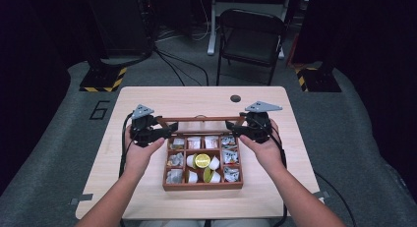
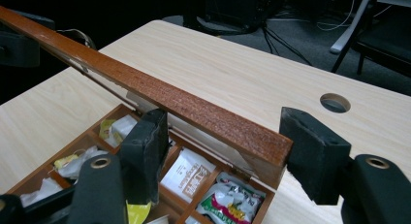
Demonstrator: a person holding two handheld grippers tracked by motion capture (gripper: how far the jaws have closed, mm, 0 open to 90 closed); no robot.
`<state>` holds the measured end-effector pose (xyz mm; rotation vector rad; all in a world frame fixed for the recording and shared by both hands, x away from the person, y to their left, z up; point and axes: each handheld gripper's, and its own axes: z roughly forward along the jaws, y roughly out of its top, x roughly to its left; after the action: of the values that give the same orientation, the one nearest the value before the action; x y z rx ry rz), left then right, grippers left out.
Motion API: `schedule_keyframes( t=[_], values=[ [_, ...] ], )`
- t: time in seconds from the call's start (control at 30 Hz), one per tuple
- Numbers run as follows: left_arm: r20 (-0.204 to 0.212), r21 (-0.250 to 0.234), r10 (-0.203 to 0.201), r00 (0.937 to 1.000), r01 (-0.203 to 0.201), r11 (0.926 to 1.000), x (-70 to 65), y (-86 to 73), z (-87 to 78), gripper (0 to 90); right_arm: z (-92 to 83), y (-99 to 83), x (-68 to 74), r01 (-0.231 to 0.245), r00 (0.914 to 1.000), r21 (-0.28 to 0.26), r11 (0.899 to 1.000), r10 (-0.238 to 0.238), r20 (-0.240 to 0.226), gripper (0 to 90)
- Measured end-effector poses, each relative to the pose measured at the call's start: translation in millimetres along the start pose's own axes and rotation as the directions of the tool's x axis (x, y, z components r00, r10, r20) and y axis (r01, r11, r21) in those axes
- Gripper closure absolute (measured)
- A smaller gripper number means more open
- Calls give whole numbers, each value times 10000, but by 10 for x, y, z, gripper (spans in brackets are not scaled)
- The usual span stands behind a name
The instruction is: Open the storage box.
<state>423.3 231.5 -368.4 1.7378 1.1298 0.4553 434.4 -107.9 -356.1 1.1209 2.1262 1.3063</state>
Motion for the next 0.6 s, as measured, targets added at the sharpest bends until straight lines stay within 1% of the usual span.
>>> schedule_keyframes(
  t=[0.07, 0.27, 0.5, 0.57, 0.6],
  values=[
    [-29, -88, -20, 10000, 19, 10000, 14, 16, 30, 283, 23, 25, -25, -155, 9999, -79, 9998, 155, -8, 353],
    [-53, -201, 39, 10000, -40, 9998, 76, 31, 134, 285, 76, 86, -91, -393, 9992, -185, 9991, 392, -63, 357],
    [-163, -165, 3, 9999, -6, 9999, 146, -15, 279, 287, 127, 126, -140, -493, 9988, -323, 9983, 493, -2, 362],
    [-160, -174, -36, 9999, 34, 9998, 155, -28, 312, 287, 144, 137, -155, -501, 9987, -325, 9982, 502, 13, 363],
    [-183, -236, 5, 9998, -10, 9997, 163, -31, 327, 287, 155, 140, -163, -527, 9986, -327, 9981, 528, 22, 363]
  ],
)
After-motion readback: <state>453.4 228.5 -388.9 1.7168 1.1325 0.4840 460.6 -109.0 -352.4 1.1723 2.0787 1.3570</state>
